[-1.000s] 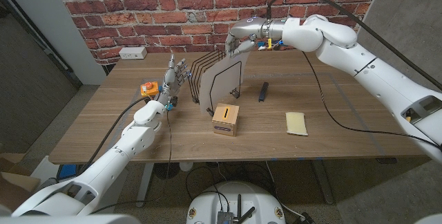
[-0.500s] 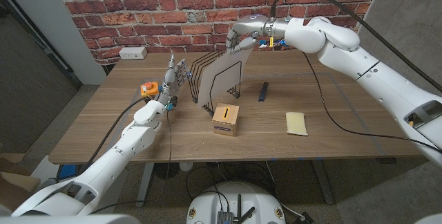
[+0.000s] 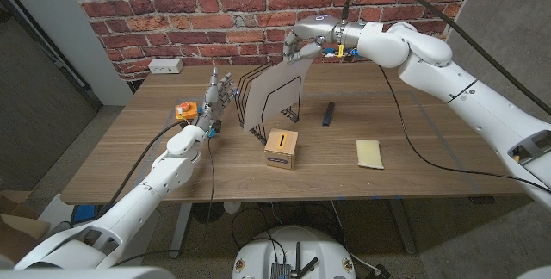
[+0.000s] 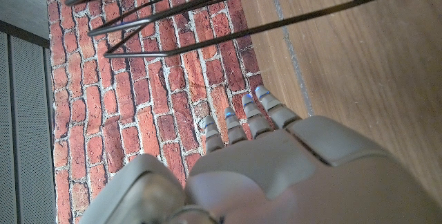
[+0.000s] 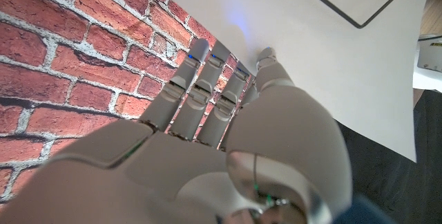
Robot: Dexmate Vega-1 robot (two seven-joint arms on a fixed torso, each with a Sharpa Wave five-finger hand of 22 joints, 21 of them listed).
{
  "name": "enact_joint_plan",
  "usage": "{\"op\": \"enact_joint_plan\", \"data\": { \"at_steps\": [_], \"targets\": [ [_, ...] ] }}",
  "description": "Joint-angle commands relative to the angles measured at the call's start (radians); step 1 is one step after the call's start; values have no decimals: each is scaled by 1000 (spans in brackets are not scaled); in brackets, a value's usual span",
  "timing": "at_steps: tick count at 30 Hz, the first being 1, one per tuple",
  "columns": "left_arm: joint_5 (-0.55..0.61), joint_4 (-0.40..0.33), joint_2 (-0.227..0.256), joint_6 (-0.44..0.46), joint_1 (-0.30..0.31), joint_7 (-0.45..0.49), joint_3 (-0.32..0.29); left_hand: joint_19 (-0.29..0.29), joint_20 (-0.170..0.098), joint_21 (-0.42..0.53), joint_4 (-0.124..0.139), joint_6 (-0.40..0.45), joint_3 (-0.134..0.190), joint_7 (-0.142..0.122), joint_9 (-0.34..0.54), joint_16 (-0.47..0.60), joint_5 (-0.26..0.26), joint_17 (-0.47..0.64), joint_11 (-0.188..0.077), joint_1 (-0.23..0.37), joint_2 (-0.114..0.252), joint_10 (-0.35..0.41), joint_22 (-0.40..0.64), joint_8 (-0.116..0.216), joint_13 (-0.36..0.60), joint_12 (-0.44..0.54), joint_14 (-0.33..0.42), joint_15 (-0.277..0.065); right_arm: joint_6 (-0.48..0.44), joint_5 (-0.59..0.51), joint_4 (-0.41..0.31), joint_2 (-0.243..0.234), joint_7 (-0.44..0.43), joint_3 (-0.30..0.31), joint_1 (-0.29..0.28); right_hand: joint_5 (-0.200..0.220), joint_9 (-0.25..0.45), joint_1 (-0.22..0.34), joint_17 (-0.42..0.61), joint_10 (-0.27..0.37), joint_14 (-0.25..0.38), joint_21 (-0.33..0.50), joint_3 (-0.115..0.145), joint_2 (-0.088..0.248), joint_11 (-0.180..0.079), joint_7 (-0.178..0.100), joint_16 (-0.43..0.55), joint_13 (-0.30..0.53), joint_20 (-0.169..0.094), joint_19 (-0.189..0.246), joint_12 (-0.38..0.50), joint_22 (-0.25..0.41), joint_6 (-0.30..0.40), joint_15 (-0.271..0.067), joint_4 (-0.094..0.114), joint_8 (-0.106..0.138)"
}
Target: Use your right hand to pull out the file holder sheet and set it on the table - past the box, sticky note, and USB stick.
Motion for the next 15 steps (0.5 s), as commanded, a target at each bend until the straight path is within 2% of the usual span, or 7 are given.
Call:
{"op": "enact_joint_plan", "data": {
  "at_steps": [1,15],
  "targets": [
    [0,0,0,0,0,0,0,6,2,7,6,4,0,-5,2,6,7,3,-7,-3,10,0,6,8,5,6,6,-4,-29,7,-30,-12,-27,18,-23,-1,5,-10,3,10,10,10,12,2,2,1,-3,3,-128,-1,-1,1,7,-69,-1,-3],
    [0,-1,0,1,0,1,0,6,2,7,6,4,0,-6,2,6,7,3,-7,-3,10,0,6,7,5,6,7,-4,-67,6,-64,-19,-67,40,-55,-2,5,-14,9,13,12,17,16,1,3,2,-5,5,-128,-1,-2,1,9,-69,-3,-8]
  ]
}}
